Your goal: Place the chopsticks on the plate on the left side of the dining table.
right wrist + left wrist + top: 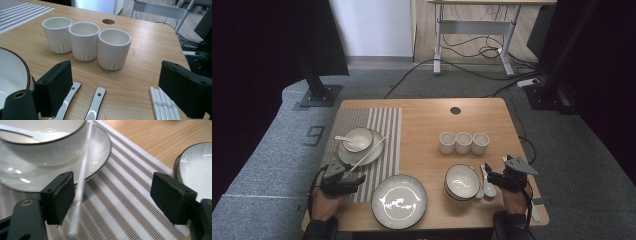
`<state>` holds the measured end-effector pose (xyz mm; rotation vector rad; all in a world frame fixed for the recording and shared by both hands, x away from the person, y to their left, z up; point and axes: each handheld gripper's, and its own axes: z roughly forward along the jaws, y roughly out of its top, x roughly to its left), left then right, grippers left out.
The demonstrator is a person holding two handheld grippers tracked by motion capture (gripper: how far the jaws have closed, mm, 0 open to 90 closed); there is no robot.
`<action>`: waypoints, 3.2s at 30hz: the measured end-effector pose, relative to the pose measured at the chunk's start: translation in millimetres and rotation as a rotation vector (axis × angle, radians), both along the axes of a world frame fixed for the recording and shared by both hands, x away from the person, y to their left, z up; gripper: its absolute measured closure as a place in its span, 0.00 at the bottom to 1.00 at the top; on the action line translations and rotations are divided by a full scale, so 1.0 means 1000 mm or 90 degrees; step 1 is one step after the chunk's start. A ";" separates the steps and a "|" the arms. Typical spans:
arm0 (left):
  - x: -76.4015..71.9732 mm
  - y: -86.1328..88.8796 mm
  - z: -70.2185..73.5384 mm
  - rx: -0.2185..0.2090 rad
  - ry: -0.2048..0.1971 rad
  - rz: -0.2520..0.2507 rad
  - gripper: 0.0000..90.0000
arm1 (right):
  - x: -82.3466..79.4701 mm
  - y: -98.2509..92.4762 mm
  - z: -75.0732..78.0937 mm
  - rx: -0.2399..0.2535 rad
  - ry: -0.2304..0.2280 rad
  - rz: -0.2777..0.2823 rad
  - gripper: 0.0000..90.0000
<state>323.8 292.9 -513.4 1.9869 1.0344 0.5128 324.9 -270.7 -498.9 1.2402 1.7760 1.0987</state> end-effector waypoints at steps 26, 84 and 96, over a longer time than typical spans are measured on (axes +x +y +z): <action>0.005 -0.021 -0.010 0.019 0.037 -0.019 0.13 | 0.002 -0.004 -0.004 -0.006 0.012 -0.010 0.14; 0.038 0.031 -0.018 0.007 0.033 0.146 0.13 | 0.003 -0.003 -0.006 -0.010 0.018 -0.009 0.15; 0.043 0.034 -0.019 0.003 0.033 0.151 0.13 | 0.003 -0.003 -0.006 -0.011 0.018 -0.008 0.15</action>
